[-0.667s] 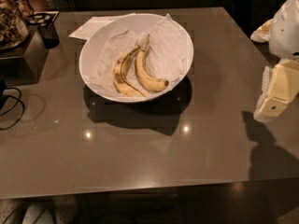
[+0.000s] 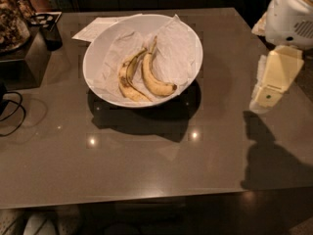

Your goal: Pick banana from white bowl

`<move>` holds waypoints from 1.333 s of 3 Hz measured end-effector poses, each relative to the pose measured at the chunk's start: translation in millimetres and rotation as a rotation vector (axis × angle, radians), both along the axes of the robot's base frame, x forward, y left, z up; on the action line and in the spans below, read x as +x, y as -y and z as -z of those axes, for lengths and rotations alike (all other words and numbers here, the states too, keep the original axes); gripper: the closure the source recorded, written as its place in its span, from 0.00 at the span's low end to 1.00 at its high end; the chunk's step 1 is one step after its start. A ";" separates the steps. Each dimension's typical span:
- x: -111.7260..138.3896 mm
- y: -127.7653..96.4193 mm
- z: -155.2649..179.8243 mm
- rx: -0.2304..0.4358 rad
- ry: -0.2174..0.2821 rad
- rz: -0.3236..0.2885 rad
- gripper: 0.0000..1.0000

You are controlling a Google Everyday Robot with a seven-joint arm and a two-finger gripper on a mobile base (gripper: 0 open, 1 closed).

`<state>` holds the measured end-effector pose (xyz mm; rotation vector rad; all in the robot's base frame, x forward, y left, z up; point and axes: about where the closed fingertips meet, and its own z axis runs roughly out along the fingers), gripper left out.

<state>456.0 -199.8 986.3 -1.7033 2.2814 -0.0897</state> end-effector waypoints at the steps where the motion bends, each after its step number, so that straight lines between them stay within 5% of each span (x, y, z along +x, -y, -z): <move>1: 21.1 -26.0 -3.2 -0.013 -0.038 -0.018 0.00; 3: 30.4 -35.1 -7.0 0.025 0.009 -0.010 0.00; 4: 29.9 -47.1 -7.6 0.112 -0.034 -0.006 0.00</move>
Offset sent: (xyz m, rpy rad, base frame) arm 0.0185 0.0229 0.0030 -0.0123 0.0341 0.0151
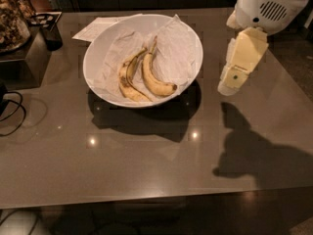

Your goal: Pick banana from white bowl

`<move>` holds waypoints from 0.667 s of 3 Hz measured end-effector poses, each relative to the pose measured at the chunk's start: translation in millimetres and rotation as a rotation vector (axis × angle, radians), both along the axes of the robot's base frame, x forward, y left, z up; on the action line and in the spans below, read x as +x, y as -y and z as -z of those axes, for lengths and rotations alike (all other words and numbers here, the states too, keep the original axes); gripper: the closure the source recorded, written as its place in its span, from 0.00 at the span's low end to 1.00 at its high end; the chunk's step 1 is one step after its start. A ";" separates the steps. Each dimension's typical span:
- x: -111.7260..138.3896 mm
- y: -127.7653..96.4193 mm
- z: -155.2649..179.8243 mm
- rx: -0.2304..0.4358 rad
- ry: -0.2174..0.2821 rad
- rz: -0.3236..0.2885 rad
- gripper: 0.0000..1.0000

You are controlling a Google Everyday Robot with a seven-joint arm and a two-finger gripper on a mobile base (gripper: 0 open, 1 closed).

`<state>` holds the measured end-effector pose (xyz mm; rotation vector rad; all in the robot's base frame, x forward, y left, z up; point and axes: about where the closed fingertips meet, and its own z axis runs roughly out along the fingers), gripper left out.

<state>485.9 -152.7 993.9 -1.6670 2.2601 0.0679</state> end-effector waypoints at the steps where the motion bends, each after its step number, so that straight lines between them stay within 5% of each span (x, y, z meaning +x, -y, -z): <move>1: 6.3 -31.1 -1.2 0.064 -0.030 0.018 0.00; 2: 25.2 -78.0 -4.3 0.103 -0.042 0.057 0.00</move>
Offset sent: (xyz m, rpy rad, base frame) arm 0.0461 0.1419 0.0047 0.1351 0.0999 -0.1230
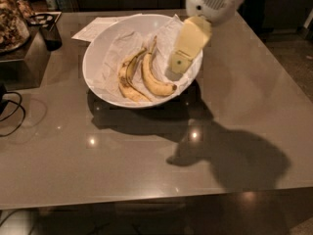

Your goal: Pick banana from white bowl

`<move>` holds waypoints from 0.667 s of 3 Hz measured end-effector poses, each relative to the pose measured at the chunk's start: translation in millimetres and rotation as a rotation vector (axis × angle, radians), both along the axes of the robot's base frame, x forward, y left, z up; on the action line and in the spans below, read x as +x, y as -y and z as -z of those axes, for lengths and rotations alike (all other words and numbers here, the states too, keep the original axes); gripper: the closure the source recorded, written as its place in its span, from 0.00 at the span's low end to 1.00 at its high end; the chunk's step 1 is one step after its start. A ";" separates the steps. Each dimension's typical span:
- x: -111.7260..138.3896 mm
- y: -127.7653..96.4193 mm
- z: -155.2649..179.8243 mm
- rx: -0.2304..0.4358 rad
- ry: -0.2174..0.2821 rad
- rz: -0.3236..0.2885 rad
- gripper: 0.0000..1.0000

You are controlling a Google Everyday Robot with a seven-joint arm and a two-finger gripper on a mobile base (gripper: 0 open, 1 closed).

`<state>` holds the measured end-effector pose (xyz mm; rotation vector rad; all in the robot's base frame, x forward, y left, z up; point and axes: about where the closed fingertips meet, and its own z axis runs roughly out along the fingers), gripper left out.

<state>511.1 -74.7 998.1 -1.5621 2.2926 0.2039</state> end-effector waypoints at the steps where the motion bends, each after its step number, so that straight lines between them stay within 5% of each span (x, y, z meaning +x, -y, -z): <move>1: 2.3 -5.8 -1.5 0.014 0.001 0.025 0.00; 2: 6.0 -21.9 -3.1 0.015 0.005 0.007 0.00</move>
Offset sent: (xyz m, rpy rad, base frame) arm 0.0063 0.0397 0.0019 0.0027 0.0204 0.0118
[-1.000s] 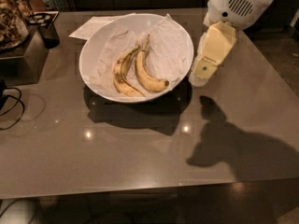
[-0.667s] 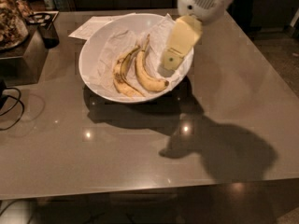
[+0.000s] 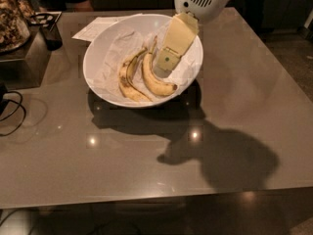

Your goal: Pick banana from white bowl

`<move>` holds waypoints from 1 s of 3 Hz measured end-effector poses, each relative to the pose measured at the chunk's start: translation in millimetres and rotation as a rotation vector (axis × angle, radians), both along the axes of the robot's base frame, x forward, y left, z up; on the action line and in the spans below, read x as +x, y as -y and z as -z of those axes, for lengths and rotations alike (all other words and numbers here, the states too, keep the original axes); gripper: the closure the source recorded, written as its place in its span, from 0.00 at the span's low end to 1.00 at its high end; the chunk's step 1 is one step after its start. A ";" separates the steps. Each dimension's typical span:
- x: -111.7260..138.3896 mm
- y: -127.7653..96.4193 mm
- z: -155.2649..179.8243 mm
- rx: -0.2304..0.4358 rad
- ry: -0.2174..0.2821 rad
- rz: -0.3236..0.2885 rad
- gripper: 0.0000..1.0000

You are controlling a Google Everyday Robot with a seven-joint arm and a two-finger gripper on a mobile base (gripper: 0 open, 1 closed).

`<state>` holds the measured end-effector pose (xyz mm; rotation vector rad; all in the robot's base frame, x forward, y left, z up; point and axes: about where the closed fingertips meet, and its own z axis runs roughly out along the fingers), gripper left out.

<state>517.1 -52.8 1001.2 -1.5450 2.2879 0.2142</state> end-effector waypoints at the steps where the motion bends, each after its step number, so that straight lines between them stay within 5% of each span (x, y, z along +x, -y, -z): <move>1: 1.0 -19.8 7.7 -0.014 -0.023 -0.010 0.00; 3: 3.5 -39.8 19.3 -0.023 -0.058 -0.001 0.24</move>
Offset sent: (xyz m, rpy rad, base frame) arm -0.0069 0.0439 -0.0244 -0.0471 0.0912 0.0104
